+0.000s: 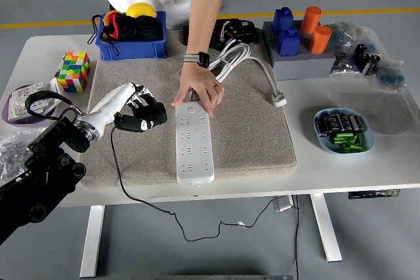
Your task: Pull the plug out,throw it away,press the button
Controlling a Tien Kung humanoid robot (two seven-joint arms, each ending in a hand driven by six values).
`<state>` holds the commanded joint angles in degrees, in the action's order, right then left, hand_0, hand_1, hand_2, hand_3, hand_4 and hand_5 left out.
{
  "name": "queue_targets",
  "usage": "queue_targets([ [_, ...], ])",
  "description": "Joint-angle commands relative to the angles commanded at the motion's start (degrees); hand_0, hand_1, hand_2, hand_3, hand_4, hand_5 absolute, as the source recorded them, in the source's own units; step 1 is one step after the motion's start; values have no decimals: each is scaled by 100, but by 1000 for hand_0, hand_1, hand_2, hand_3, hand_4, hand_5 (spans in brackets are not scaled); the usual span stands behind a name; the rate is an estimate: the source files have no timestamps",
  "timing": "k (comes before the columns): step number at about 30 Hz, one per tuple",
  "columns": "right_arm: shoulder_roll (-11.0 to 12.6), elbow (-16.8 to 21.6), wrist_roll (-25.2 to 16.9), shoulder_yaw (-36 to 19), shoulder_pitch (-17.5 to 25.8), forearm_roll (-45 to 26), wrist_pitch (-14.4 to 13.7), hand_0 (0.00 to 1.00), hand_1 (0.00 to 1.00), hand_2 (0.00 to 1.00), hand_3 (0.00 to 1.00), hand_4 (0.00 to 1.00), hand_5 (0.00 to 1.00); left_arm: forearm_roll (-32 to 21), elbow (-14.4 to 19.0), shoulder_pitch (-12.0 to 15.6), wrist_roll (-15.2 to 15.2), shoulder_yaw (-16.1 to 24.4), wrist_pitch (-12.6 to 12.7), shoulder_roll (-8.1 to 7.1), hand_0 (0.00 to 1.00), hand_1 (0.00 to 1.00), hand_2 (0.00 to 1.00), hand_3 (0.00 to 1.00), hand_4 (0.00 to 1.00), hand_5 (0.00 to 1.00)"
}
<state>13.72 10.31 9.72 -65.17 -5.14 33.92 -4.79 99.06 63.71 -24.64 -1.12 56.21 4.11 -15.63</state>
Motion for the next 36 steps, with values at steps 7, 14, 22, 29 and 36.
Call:
queue_targets([
  [7, -5, 0, -5, 16, 0, -11, 1, 754, 663, 651, 619, 660, 507, -70, -128, -7, 2, -32, -12, -2, 522, 527, 494, 616, 745, 2],
  [14, -4, 0, 3, 6, -2, 4, -1, 753, 663, 651, 619, 660, 507, -76, -167, -13, -12, -59, -62, 3, 588, 574, 530, 628, 750, 2],
  [22, -5, 0, 0, -9, -1, 5, -7, 753, 663, 651, 619, 660, 507, -132, -182, -13, 3, -70, -79, 2, 672, 696, 594, 670, 766, 2],
  [29, -13, 0, -7, 2, 2, 0, -1, 753, 663, 651, 619, 660, 507, -154, -168, 1, 12, -60, -99, 12, 729, 781, 714, 768, 787, 2],
  [36, -7, 0, -2, 2, 2, 10, -2, 753, 662, 651, 618, 660, 506, -159, -135, 0, -1, -45, -105, 6, 778, 858, 831, 860, 917, 2],
])
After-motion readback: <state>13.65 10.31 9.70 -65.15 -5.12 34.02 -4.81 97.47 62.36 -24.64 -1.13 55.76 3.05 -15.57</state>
